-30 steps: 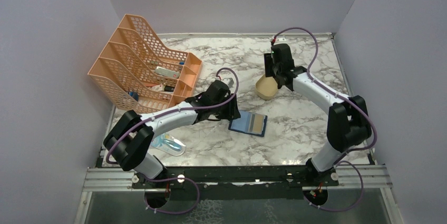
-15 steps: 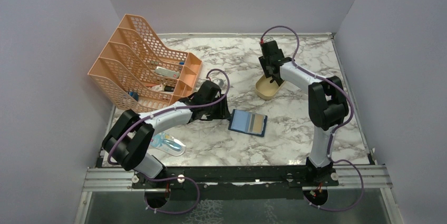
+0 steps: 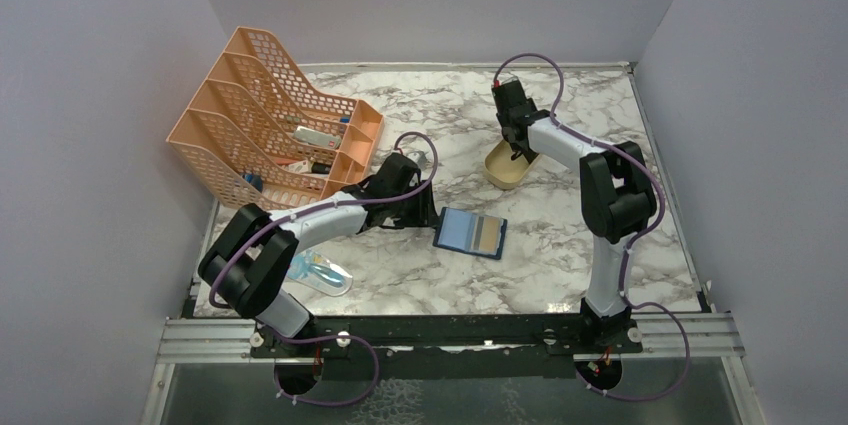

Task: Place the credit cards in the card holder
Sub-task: Pick up the credit card from the storage box, then insert the credit card into the card holder.

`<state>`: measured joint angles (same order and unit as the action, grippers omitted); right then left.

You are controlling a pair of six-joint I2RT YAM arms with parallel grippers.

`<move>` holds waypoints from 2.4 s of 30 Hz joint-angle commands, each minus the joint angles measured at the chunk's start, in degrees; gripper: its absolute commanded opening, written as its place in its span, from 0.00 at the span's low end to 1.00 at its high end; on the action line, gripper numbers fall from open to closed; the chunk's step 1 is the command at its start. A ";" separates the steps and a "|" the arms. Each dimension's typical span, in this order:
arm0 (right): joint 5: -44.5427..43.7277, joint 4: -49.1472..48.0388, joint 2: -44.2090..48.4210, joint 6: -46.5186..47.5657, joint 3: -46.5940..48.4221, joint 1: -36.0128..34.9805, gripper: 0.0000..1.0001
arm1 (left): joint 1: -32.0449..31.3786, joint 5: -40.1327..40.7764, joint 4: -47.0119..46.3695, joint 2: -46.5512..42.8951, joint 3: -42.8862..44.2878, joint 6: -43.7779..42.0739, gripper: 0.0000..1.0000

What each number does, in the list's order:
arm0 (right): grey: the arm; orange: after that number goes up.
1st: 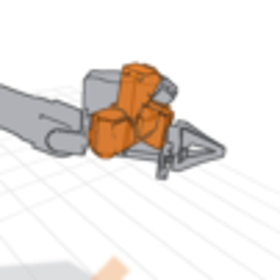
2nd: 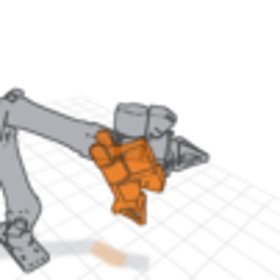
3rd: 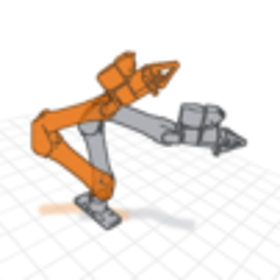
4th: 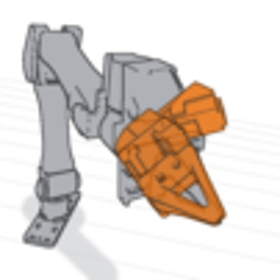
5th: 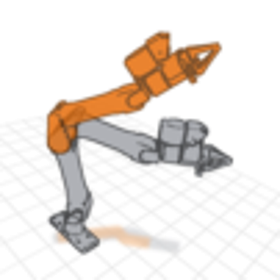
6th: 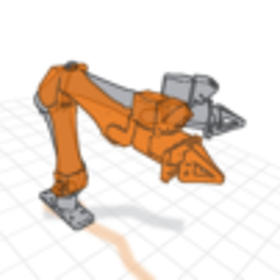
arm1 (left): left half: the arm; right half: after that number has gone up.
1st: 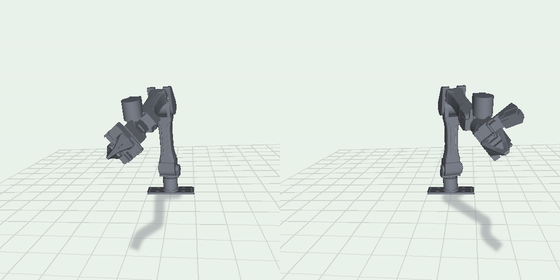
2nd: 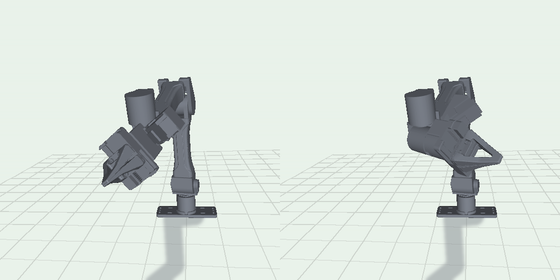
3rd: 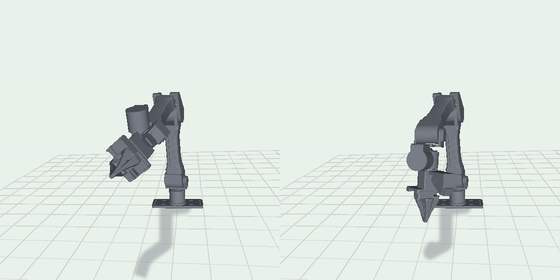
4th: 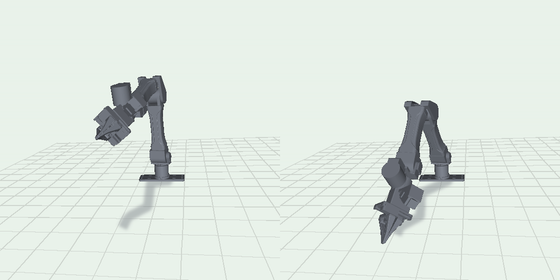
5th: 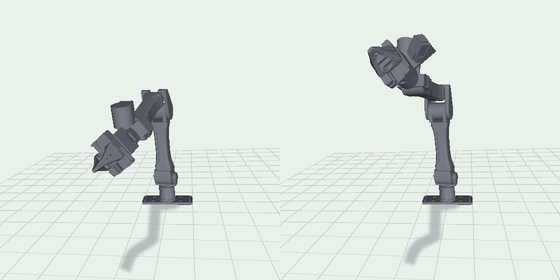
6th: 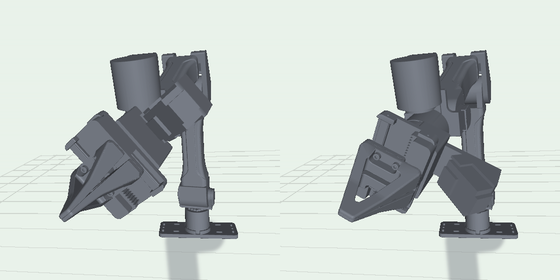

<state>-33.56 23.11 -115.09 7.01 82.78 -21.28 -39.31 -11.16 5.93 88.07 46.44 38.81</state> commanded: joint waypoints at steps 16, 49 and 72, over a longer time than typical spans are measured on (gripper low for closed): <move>-0.66 0.62 1.39 -0.36 2.18 0.28 0.21 | 0.33 -3.71 -2.58 2.65 -0.69 0.89 0.47; 22.47 10.89 20.78 -16.27 -6.65 -1.47 0.01 | -0.30 -9.43 -5.17 0.94 -5.19 7.09 0.32; 55.29 -4.98 42.73 -41.74 -36.63 -1.57 0.01 | -2.70 -13.60 -13.17 1.74 -6.00 12.74 0.33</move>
<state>14.17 24.56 -73.43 -28.64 49.82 -22.55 -41.76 -23.24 -5.32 90.24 40.64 50.94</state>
